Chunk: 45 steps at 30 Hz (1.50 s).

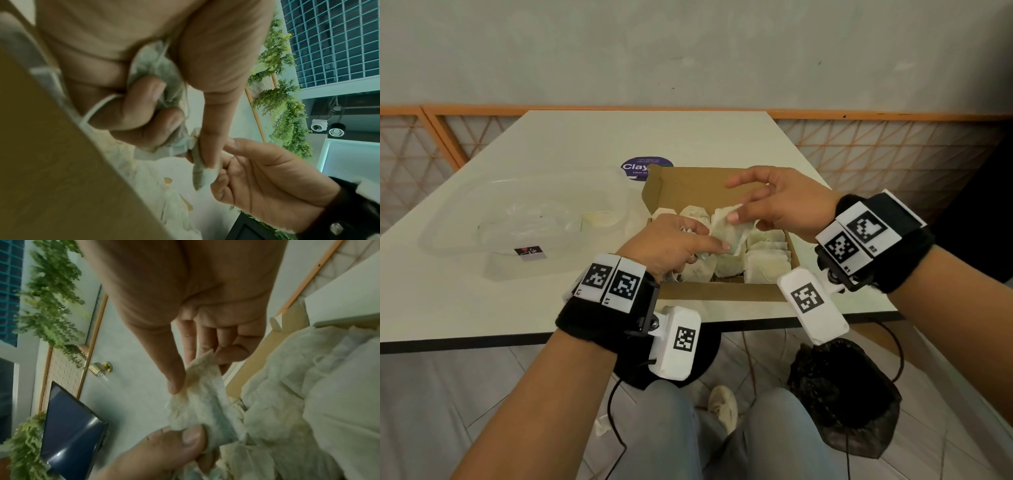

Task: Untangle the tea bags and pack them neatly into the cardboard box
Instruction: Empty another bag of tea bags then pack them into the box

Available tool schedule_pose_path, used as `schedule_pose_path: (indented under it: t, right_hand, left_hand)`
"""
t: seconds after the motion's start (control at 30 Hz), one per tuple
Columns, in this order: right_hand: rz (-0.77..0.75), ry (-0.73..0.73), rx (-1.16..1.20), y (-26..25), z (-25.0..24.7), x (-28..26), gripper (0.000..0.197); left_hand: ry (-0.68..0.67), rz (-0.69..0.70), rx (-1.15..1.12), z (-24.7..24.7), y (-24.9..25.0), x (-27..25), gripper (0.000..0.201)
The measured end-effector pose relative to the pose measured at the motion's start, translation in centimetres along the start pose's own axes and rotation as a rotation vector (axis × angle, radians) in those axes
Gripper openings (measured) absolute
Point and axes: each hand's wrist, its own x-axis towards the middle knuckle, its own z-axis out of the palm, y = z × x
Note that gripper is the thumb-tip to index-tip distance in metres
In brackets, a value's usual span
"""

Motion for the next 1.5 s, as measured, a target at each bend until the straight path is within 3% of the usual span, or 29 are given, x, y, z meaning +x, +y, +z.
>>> schedule_pose_path:
  t: [0.17,0.3,0.43,0.57,0.67,0.87,1.0,1.13,1.3,1.37,1.5]
  right_hand:
    - [-0.042,-0.002,0.067,-0.3,-0.3,0.0,0.048]
    - [-0.017,0.003,-0.097,0.1,-0.4,0.0,0.046]
    - [-0.022,-0.023,-0.188,-0.3,-0.9,-0.2,0.035]
    - [0.054,-0.199,-0.188,-0.4,-0.1,-0.5,0.032]
    - [0.141,-0.252,-0.284,0.7,1.0,0.2,0.032]
    - [0.162,-0.139,-0.538,2.0,2.2,1.7,0.035]
    - [0.106,-0.108,-0.697,1.3,2.2,2.4,0.038]
    - [-0.063,0.041,-0.756,1.0,2.0,1.5,0.029]
    - [0.014,-0.212,-0.907,2.2,2.5,-0.2,0.033]
    - [-0.008,-0.152,-0.837,2.0,2.0,-0.4,0.032]
    - [-0.069,0.093,-0.266,0.5,1.1,-0.5,0.031]
  left_hand:
    - [-0.037,0.001,0.041,0.1,0.2,0.0,0.033]
    - [-0.048,-0.012,-0.026,0.1,0.2,0.1,0.029]
    - [0.104,-0.02,-0.319,-0.7,0.0,0.0,0.023]
    - [0.18,-0.018,-0.514,-1.6,-0.4,-0.2,0.025]
    - [0.164,-0.024,-0.556,-1.7,-0.5,0.0,0.025]
    - [0.137,-0.016,-0.596,-1.7,-0.7,-0.1,0.023]
    - [0.095,-0.028,-0.656,-1.5,-0.5,0.2,0.024]
    - [0.022,-0.109,-0.92,-1.5,-0.3,0.1,0.021]
    - [-0.091,-0.2,-1.295,-1.1,0.5,-0.5,0.019]
    - [-0.125,-0.207,-1.35,-0.9,0.6,-0.5,0.021]
    - [-0.211,-0.216,-1.327,-0.7,0.7,-0.3,0.024]
